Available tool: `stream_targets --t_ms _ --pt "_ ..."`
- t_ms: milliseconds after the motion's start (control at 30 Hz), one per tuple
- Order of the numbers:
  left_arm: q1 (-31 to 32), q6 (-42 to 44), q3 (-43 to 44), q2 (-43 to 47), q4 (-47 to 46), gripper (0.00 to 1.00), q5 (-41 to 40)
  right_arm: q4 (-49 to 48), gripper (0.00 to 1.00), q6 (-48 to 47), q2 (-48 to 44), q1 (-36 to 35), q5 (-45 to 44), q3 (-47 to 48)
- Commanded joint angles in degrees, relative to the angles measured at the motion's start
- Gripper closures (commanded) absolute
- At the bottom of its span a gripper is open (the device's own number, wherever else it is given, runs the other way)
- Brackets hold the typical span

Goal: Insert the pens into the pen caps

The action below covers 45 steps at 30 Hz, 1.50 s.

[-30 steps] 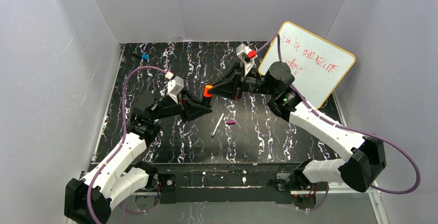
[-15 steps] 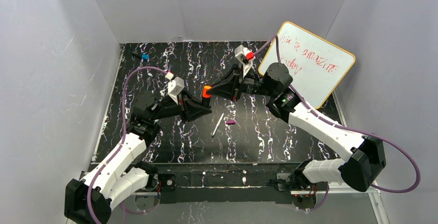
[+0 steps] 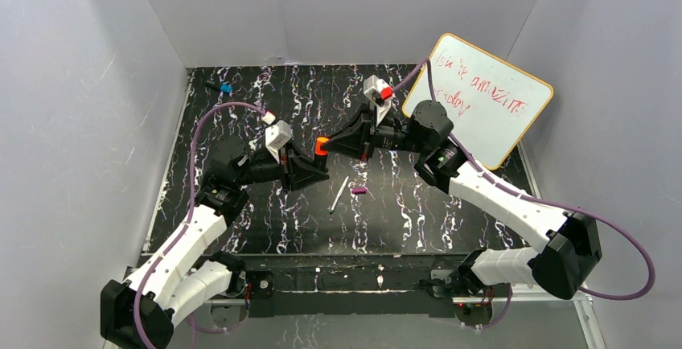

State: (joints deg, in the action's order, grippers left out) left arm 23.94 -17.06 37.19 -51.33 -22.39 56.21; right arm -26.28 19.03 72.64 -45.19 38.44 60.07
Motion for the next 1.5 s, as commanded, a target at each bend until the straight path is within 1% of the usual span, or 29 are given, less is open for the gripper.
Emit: stream_targets --t_ms 0,200,300,967,1467 --pt "-0.8 3.6 5.0 2.0 0.7 1.0 -0.4 6.4 0.99 -2.7 -0.4 -1.3 2.8 -1.3" --pt "-1.7 6.1 6.8 2.4 3.8 1.0 -0.7 10.6 0.99 -4.5 -0.7 -1.3 3.4 -1.2" --pt "-2.1 6.1 7.2 2.6 3.5 1.0 -1.1 11.8 0.99 -4.9 -0.6 -1.3 4.0 -1.3" --pt "-4.5 3.9 9.8 1.9 -1.2 1.0 -1.6 12.6 0.99 -4.9 1.7 -3.8 5.5 -2.0" --pt "-6.5 4.1 11.3 1.9 -1.5 1.0 -1.2 13.0 0.99 -4.0 2.3 -6.3 6.5 -6.7"
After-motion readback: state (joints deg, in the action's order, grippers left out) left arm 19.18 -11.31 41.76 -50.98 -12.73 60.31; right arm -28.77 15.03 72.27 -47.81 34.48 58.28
